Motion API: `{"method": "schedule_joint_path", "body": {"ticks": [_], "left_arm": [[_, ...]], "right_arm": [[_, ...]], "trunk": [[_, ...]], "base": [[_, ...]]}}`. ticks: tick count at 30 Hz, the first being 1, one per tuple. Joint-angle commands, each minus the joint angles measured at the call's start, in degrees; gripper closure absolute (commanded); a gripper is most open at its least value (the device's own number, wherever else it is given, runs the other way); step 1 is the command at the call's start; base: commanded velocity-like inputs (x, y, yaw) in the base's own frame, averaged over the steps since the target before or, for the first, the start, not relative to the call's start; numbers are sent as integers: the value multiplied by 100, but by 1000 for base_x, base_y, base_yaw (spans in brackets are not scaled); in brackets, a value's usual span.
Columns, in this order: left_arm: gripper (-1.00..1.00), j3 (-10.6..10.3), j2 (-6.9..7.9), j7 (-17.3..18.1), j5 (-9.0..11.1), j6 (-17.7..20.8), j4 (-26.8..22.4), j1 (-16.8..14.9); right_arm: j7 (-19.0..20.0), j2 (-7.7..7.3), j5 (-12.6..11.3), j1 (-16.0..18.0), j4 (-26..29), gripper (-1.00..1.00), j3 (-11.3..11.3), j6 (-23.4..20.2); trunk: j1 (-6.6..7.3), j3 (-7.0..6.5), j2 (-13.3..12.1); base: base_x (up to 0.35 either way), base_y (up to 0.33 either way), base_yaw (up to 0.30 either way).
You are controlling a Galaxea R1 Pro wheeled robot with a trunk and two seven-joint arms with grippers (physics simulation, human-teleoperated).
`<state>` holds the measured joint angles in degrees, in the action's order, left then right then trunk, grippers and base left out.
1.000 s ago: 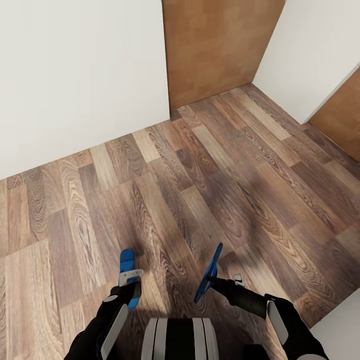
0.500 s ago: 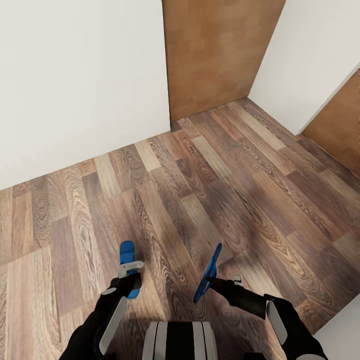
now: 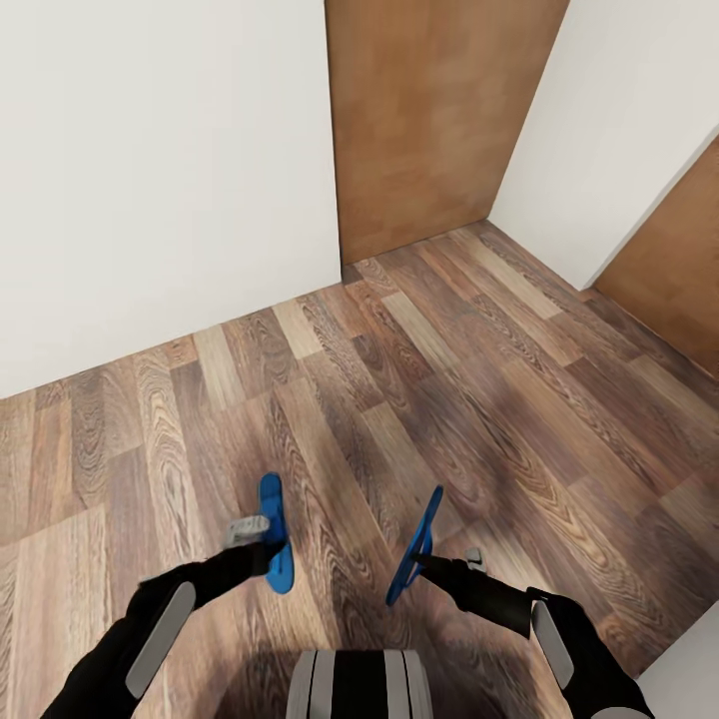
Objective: In the bedroom, move the book from the bed onto either nightstand, and place the two sandals side by side next to the bed.
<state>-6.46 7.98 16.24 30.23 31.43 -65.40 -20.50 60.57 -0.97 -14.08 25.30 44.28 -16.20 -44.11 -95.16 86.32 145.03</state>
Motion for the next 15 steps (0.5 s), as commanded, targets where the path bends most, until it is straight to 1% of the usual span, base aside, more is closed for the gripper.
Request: {"method": "schedule_joint_path", "body": {"ticks": [1, 3, 5, 6, 8, 10, 11, 13, 14, 15], "left_arm": [[100, -4, 125, 387, 57, 55, 3, 11], [100, -6, 343, 1021, 98, 78, 21, 33], [100, -10, 518, 1469, 128, 83, 62, 46], [100, -10, 548, 1562, 132, 83, 88, 48], [100, -7, 620, 1908, 134, 78, 197, 52], [100, 4, 641, 2218, 124, 76, 246, 54], [100, 8, 646, 2330, 121, 75, 247, 54], [100, 11, 658, 2440, 118, 79, 244, 55], [100, 16, 666, 2512, 116, 80, 244, 55], [100, 19, 674, 2565, 115, 81, 246, 55]], "right_arm": [[4, 0, -7, 2, -2, 100, -6, -23], [1, 0, -7, 2, -2, 100, -6, -20], [-4, 0, -7, 2, -10, 100, -7, -19], [-5, 0, -7, 2, -14, 100, -7, -19], [-14, -3, -7, 2, -34, 100, -11, -18], [-6, -24, -16, 2, -50, 100, -16, -17], [2, -34, -22, 2, -60, 100, -19, -14], [12, -71, -24, -3, -72, 100, -38, -12], [18, -210, -25, -11, -81, 100, -53, -11], [17, -477, -25, -24, -88, 100, -43, -7]], "trunk": [[3, -20, 0], [8, -64, -3], [13, -108, -6], [16, -130, -7], [21, -175, -10], [26, -219, -12], [29, -241, -14], [34, -285, -16], [37, -308, -18], [39, -330, -19]], "base": [[0, 0, 0], [0, 0, 0], [0, 0, 0], [0, 0, 0], [0, 0, 0], [0, 0, 0], [0, 0, 0], [0, 0, 0], [0, 0, 0], [0, 0, 0]]}}
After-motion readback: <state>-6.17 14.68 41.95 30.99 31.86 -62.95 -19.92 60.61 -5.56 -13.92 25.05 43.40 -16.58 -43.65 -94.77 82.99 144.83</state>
